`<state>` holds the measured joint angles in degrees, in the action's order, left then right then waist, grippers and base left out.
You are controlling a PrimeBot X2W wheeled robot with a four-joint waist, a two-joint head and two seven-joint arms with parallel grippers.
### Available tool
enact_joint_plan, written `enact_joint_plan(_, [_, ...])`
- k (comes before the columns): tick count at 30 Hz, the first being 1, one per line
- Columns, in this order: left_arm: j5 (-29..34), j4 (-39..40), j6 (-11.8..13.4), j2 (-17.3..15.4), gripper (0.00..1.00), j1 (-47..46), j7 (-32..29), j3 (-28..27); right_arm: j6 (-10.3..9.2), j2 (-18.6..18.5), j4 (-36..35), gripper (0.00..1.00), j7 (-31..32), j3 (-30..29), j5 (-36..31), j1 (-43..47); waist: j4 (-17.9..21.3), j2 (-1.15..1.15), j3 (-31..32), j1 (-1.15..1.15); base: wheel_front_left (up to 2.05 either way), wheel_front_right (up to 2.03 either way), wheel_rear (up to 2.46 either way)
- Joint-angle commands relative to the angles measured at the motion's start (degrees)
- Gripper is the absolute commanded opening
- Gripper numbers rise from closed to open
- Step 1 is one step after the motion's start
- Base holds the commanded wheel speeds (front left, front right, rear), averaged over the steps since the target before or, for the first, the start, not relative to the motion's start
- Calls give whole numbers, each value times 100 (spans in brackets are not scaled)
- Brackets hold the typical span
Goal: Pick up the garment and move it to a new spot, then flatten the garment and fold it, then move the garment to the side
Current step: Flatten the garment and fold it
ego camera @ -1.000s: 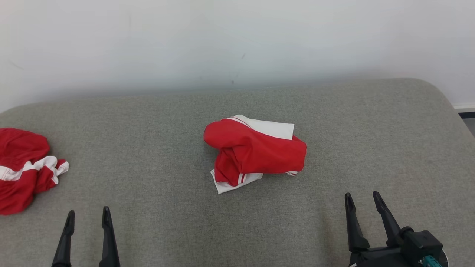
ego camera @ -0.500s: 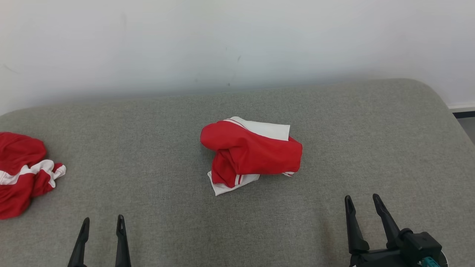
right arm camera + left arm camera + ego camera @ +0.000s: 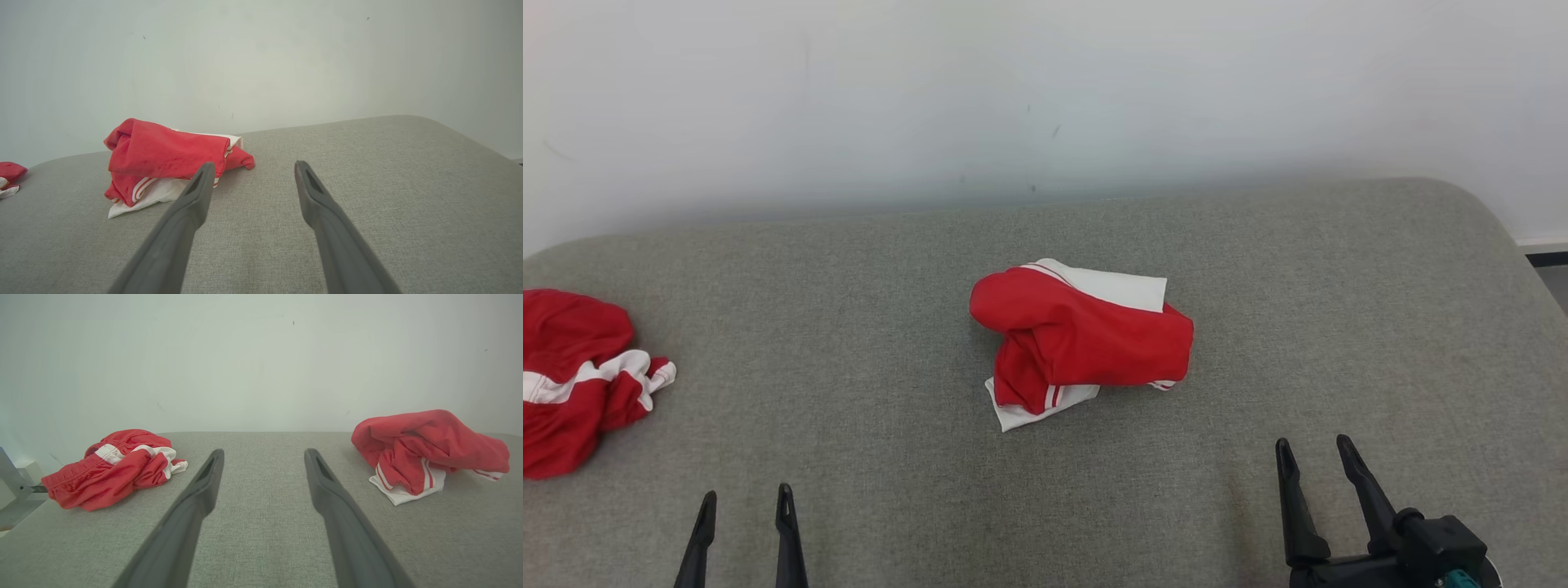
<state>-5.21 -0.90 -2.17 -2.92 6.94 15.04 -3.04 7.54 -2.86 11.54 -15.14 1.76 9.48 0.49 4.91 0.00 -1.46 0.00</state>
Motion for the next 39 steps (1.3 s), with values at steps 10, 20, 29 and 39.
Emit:
enact_joint_plan(10, [-94, 58, 147, 4, 100, 122, 21, 33, -10, -3, -34, 100, -2, -1, -25, 48, -24, 0, -44, 0, 0, 0, 0])
enact_joint_plan(20, [-138, 23, 141, 4, 100, 42, 20, 124, -10, -4, 106, 100, -2, 273, 165, -101, -168, 0, -65, 0, 0, 0, 0])
enact_joint_plan(29, [-155, -59, 82, 4, 100, -209, 21, 273, -10, -6, 1190, 100, -2, 1051, 387, -829, -543, 0, -202, 0, 0, 0, 0])
enact_joint_plan(39, [-277, -170, -22, 3, 100, -438, 20, 418, -10, -4, 2607, 100, -2, 1357, 718, -1993, -1112, 0, -431, 0, 0, 0, 0])
